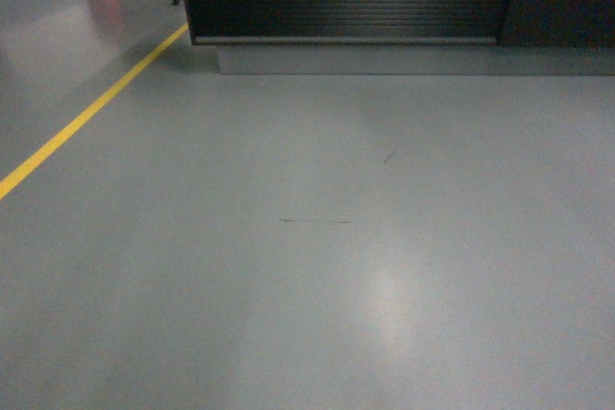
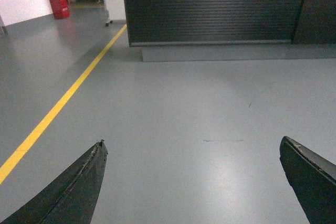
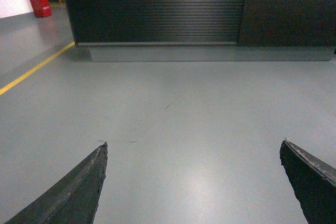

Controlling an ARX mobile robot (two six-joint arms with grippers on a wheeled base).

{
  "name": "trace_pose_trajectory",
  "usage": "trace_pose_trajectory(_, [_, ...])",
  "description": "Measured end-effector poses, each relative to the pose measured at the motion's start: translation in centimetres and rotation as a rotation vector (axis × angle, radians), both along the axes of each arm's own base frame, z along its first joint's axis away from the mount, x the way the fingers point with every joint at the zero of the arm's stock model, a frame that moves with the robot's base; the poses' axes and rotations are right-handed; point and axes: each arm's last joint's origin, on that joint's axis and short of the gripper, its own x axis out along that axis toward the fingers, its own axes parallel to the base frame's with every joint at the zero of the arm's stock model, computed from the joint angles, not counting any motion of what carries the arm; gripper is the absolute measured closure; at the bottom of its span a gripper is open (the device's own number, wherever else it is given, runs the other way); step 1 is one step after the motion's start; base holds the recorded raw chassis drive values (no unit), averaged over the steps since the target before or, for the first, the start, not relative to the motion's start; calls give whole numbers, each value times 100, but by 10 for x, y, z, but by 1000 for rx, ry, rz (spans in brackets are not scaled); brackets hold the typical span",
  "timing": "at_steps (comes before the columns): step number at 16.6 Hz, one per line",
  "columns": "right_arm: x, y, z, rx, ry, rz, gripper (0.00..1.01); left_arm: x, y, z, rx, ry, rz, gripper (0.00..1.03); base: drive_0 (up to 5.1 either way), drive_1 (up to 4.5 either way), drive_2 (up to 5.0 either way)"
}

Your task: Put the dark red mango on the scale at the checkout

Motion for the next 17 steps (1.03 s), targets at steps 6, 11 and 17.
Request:
trace_pose_trajectory(6, [0, 0, 0, 0, 0, 0, 3, 0, 0, 0, 0, 0, 0, 5, 0, 0, 0])
trace_pose_trajectory(11, [0, 0, 0, 0, 0, 0, 3, 0, 0, 0, 0, 0, 0, 5, 0, 0, 0])
trace_pose_trajectory(17, [0, 0, 0, 0, 0, 0, 3, 0, 0, 0, 0, 0, 0, 5, 0, 0, 0])
